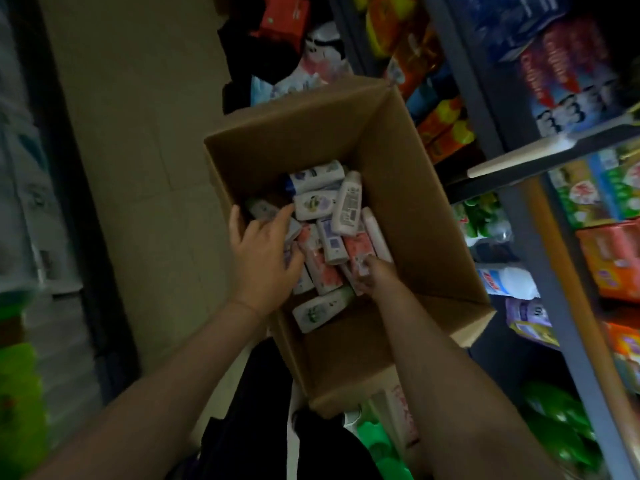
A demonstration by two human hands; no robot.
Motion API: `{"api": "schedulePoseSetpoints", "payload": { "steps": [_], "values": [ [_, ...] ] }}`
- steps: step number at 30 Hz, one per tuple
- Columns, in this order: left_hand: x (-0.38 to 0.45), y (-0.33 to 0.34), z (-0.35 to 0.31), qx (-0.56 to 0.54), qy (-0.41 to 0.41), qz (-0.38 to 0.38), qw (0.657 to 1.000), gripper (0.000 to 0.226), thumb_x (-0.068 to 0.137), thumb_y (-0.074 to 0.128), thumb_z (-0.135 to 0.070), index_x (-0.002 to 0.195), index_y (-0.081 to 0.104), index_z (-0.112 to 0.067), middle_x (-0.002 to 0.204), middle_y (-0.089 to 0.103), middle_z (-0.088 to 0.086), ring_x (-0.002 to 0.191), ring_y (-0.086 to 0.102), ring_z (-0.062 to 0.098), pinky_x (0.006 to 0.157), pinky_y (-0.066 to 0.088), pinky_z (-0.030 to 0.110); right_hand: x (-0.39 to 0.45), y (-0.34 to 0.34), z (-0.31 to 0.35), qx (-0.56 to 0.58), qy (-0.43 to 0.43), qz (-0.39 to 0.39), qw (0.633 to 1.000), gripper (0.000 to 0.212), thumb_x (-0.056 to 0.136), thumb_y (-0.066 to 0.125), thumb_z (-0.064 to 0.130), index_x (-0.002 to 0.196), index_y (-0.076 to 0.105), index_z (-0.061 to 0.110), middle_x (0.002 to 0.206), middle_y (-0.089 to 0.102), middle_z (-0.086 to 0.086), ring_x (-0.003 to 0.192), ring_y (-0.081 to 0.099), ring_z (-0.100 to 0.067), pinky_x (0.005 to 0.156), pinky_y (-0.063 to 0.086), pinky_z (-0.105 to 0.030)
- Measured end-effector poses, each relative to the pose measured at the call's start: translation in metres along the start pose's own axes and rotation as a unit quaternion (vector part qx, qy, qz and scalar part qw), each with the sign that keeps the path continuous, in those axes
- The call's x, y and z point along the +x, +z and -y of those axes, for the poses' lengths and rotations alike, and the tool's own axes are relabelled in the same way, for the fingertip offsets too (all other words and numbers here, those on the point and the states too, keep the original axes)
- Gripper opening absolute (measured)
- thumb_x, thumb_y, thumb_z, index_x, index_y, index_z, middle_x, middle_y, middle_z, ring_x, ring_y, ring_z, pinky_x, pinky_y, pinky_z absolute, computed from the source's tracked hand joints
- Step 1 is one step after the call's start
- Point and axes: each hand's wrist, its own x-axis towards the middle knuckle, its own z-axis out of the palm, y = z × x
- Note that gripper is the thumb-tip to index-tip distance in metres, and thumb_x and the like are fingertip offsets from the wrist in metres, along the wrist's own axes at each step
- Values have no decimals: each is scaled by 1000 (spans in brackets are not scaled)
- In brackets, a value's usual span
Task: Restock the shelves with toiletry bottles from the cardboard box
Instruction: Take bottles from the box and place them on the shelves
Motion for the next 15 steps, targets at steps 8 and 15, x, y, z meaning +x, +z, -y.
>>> {"api": "schedulePoseSetpoints", "payload": {
  "steps": [8,15],
  "values": [
    [-1,5,3,-33,15,-8,999,42,86,53,-23,126,61,-13,89,67,-1,93,60,22,122,7,53,59,13,-11,304,107,13,947,26,98,56,21,120,50,7,126,53,-16,119,54,-35,97,49,-45],
    [0,8,2,-23,20,-19,999,35,83,59,-17,117,66,-12,85,66,0,92,60,23,122,5,50,59,21,-16,279,106,55,953,39,88,72,28,120,58,9,116,62,-14,108,60,-29,89,53,-42]
  ]
}}
